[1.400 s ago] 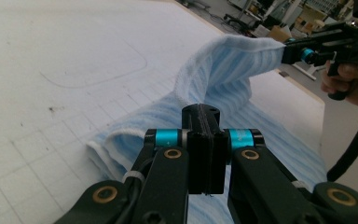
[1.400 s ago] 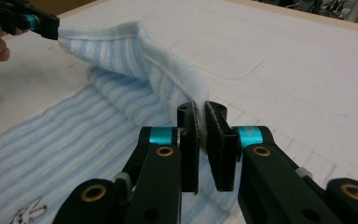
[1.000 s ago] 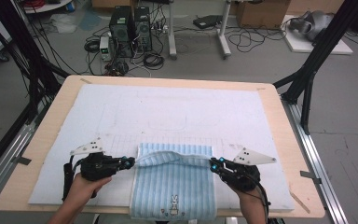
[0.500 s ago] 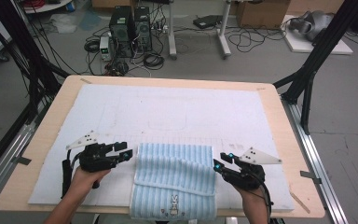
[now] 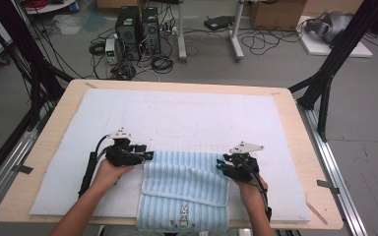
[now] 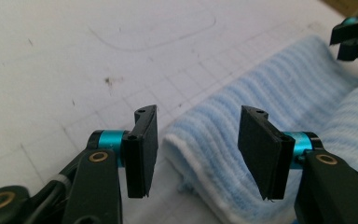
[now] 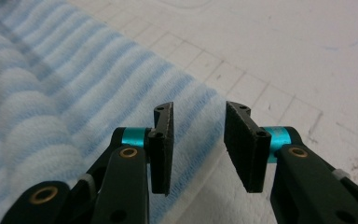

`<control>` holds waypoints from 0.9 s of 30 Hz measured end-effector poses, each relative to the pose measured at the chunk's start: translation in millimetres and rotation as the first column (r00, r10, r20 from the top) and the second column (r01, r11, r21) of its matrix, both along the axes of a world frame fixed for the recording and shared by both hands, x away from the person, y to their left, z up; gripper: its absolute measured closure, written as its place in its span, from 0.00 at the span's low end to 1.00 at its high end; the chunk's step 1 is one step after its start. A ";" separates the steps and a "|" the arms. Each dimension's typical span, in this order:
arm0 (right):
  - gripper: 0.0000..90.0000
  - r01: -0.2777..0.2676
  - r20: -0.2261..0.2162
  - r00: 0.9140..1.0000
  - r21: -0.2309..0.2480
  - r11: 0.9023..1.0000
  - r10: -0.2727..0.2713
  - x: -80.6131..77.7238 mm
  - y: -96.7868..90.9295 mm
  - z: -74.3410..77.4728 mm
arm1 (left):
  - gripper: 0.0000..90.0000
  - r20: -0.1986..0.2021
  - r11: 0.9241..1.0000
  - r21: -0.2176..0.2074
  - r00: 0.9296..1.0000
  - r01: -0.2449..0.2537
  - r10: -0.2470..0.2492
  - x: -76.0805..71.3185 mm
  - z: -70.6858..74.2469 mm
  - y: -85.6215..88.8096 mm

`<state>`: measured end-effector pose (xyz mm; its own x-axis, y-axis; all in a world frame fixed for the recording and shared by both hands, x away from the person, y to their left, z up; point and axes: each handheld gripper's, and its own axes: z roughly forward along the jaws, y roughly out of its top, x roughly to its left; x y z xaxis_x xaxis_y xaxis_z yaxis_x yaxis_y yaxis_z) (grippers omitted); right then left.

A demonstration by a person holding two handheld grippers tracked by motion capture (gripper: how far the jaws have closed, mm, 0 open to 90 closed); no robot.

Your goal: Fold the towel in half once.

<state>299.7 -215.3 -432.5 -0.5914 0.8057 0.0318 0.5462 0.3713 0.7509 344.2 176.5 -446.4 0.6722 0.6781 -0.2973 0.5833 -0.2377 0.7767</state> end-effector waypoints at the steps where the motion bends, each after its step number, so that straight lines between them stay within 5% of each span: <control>1: 0.69 0.001 -0.007 1.000 0.002 1.000 -0.001 -0.3 -0.3 -1.7 | 0.56 -0.002 1.000 0.005 1.000 0.002 -0.002 -0.7 -0.6 -0.8; 4: 0.68 0.001 -0.056 0.998 0.005 1.000 0.000 1.7 -0.4 -8.1 | 0.64 0.004 0.999 0.032 1.000 0.006 -0.006 -3.5 -1.3 -3.7; 7: 0.86 -0.017 -0.043 0.999 0.011 1.000 0.017 -0.6 0.3 -11.6 | 0.91 0.012 0.998 0.053 0.999 0.040 -0.041 -5.6 -3.4 -5.4; 10: 0.95 -0.039 -0.026 0.999 -0.010 0.999 0.039 -2.2 3.5 -11.8 | 0.96 0.028 0.999 0.021 0.999 0.028 -0.028 -5.5 -1.5 -5.3; 12: 0.95 -0.044 -0.006 0.999 -0.028 0.999 0.044 -2.9 5.1 -9.9 | 0.96 0.031 0.999 -0.049 1.000 0.006 -0.005 -3.2 2.3 -1.5; 16: 0.95 -0.010 0.022 1.000 0.031 0.999 0.009 0.1 1.5 -4.4 | 0.96 -0.007 0.991 -0.131 0.999 -0.041 0.040 5.8 6.7 5.9; 20: 0.95 0.045 0.041 0.998 0.052 0.998 -0.048 9.4 -1.5 -1.6 | 0.97 -0.062 0.975 -0.198 0.994 -0.102 0.091 16.1 1.8 7.4; 25: 0.94 0.101 0.047 0.994 0.018 0.995 -0.102 26.7 2.6 -3.1 | 0.91 -0.086 0.963 -0.169 0.976 -0.212 0.199 25.0 -9.7 3.9; 27: 0.86 0.112 0.029 0.993 0.002 0.994 -0.112 31.2 3.7 -6.1 | 0.68 -0.071 0.953 -0.181 0.970 -0.242 0.233 25.1 -7.6 6.3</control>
